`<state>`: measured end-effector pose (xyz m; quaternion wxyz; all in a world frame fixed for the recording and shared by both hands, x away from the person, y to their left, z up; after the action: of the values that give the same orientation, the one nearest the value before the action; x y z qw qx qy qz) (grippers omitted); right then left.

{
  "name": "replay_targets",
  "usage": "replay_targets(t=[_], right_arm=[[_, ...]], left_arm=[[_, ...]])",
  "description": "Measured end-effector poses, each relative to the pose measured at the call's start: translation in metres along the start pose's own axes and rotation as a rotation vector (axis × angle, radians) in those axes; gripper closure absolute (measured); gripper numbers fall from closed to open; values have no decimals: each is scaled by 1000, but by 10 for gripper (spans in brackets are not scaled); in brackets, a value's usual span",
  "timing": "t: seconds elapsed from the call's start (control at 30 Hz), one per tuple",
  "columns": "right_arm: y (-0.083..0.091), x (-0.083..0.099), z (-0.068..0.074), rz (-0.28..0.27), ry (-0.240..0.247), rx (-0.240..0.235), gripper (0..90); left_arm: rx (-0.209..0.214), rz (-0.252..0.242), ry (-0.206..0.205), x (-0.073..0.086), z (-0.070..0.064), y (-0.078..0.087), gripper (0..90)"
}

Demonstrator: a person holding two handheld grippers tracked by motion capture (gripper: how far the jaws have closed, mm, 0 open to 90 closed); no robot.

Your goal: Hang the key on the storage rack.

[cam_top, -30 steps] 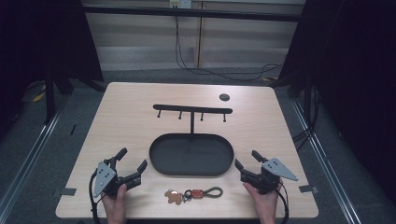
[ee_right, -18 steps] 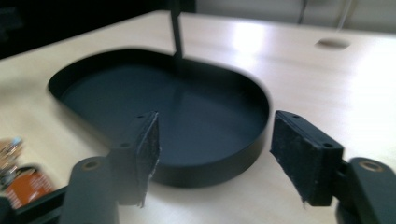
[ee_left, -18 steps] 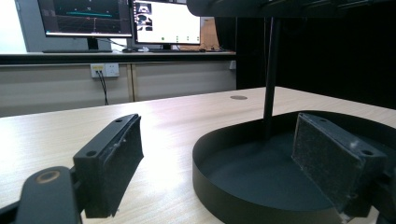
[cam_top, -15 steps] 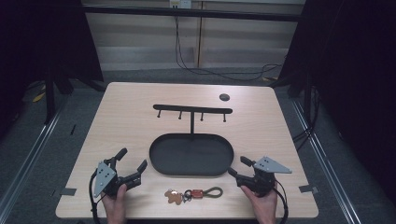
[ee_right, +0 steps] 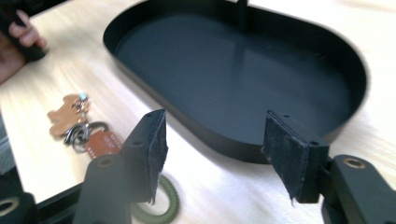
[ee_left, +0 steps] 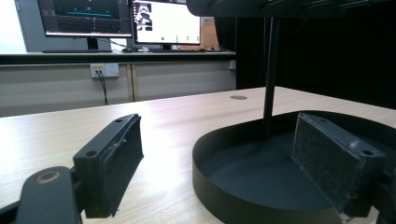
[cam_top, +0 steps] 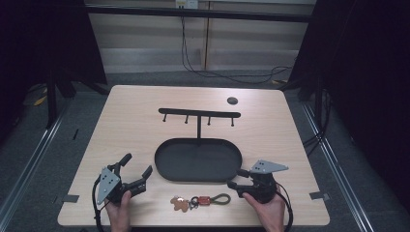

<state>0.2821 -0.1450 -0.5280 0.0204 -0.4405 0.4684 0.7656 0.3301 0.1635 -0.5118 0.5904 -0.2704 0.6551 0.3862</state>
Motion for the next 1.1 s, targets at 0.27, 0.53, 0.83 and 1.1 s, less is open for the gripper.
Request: replay_targets(t=[0.27,0.53,0.83,1.1], right_arm=[[-1,-6,13,125,86,-54,471],[3,-7,15,190,91,-72,447],[9,-12,24,292,155,-126,604],[3,-3,29,383,180,-202,703]], left_arm=[[4,2,-1,0,0,0,158],[2,0,3,0,-1,0,158],[2,-1,3,0,-1,0,159],[2,-1,3,0,-1,0,159]])
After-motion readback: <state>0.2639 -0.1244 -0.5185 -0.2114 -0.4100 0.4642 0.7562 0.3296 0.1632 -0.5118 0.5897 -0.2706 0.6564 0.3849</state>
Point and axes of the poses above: each handheld gripper's, and its own axes: y roughly backward along the jaws, x roughly out of its underside, z roughly to its left, the point moved 10 cm from there along -y, roughly forward along the jaws, and after that the axes turned 10 degrees about z, right-handed, at the moved point
